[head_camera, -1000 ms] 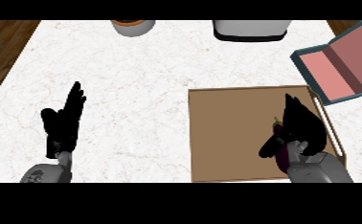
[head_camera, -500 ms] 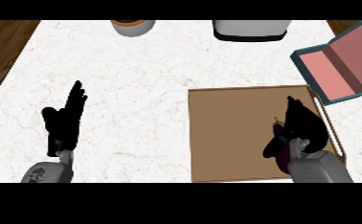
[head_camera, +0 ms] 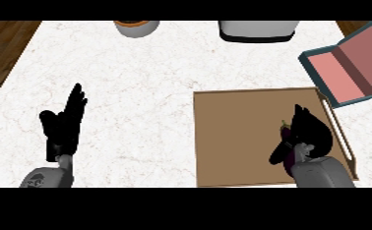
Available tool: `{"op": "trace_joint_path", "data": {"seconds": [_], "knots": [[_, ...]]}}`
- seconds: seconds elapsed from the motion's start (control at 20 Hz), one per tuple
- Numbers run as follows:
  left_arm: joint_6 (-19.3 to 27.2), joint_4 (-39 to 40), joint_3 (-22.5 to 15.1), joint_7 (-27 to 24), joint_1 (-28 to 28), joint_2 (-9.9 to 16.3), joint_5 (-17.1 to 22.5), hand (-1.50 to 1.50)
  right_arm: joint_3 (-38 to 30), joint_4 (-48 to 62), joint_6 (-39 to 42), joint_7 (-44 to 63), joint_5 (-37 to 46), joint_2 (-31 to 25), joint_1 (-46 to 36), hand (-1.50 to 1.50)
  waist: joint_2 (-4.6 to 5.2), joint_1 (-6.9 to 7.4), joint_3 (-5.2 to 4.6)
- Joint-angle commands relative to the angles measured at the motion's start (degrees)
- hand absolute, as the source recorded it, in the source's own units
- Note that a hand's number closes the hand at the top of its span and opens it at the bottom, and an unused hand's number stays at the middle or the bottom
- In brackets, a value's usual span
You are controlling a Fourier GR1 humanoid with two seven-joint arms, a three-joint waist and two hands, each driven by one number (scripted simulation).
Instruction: Pick the eggplant from the tray and place it in the cardboard box
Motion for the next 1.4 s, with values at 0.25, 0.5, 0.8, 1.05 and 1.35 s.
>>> {"op": "trace_joint_path", "data": {"seconds": [0.25, 0.5, 0.8, 1.05, 1.35], "knots": [[0.36, 0.14, -0.01, 0.84, -0.57, -2.92, -2.61, 0.0, -1.87, 0.6, 2.59, 4.35, 3.84, 2.59, 0.03, -1.5, -0.04, -0.13, 0.0], [-2.17, -2.6, 1.28, 0.73, 1.65, -1.99, -2.89, 0.0, 0.59, 1.73, -3.78, -7.13, 7.91, 1.22, 4.27, 1.5, -0.05, -0.06, 0.02], [-3.68, -2.51, 3.14, -0.18, 2.96, -2.4, -3.03, 0.0, -1.71, 1.95, 0.3, -5.67, 9.78, 0.99, -2.51, 1.5, -0.05, 0.02, 0.01], [-3.44, 1.55, 2.59, -0.99, -0.19, -3.86, -4.2, 0.0, -6.27, 17.83, -8.41, -6.78, 11.51, 4.35, -16.41, 1.5, 0.2, 0.82, 0.04], [-3.51, 0.77, 2.37, 0.28, -2.69, -3.68, -4.34, 0.0, -12.39, 37.46, -20.71, -0.59, 14.43, 9.9, -33.84, 1.5, 0.85, 3.0, 0.1]]}}
